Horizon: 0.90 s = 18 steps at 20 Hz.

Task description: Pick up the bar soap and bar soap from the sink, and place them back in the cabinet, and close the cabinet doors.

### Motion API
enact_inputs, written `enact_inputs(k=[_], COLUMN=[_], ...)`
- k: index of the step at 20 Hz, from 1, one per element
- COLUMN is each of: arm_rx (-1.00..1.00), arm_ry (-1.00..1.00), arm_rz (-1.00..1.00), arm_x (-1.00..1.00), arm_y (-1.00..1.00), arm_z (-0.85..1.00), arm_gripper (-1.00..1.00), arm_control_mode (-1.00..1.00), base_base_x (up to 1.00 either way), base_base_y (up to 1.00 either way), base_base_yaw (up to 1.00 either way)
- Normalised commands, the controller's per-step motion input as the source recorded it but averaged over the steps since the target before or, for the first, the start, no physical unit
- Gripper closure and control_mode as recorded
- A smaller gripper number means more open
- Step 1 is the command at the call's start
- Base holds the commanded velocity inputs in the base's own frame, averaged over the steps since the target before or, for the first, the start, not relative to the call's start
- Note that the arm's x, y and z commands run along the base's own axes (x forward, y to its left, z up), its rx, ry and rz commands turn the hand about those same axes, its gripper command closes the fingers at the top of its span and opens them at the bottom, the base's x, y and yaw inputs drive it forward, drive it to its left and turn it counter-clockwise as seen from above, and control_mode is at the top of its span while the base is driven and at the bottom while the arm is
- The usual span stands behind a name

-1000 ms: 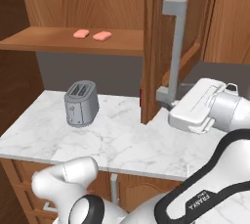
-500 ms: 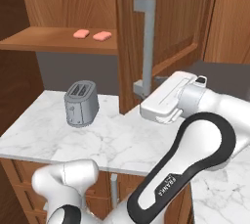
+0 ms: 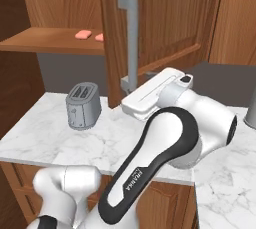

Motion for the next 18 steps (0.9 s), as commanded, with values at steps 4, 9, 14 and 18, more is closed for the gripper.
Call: enact_inputs(k=[4,9,14,18], arm_rx=[0.0,0.0,0.0,0.0], arm_ry=[-0.04,-0.02,-0.01,0.0], arm_rz=[-0.12,-0.11,-0.1,-0.1], arm_x=[0.36,0.36,0.36,0.42], arm_y=[0.31,0.32,0.35,0.34], arm_z=[0.0,0.0,0.0,0.0], arm_gripper=[-1.0,-1.0,-1.0,-1.0], arm_control_mode=[-1.0,-1.0,-1.0,-1.0], base_base_x=[0.0,0.0,0.0,0.0], base_base_y=[0.0,0.0,0.0,0.0], base_base_yaw=[0.0,0.0,0.0,0.0])
